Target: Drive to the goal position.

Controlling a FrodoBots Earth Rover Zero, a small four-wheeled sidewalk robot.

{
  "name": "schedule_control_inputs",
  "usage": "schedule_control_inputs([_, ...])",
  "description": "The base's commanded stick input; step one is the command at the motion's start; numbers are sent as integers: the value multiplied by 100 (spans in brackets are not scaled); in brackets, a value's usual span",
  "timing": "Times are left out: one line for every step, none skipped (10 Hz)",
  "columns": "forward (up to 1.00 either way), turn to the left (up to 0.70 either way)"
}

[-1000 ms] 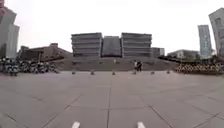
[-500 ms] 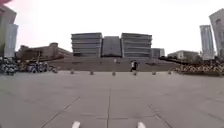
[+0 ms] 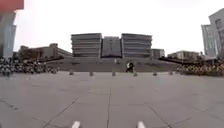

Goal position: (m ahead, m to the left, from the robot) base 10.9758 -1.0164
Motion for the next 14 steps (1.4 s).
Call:
schedule_control_inputs([60, 0])
schedule_control_inputs([60, 0])
schedule_control_inputs([60, 0])
schedule_control_inputs([60, 0])
schedule_control_inputs([60, 0])
schedule_control_inputs([60, 12])
schedule_control_inputs([60, 15])
schedule_control_inputs([60, 12])
schedule_control_inputs([60, 2])
schedule_control_inputs([60, 0])
schedule_control_inputs([60, 0])
schedule_control_inputs([60, 0])
schedule_control_inputs([60, 0])
schedule_control_inputs([60, 0])
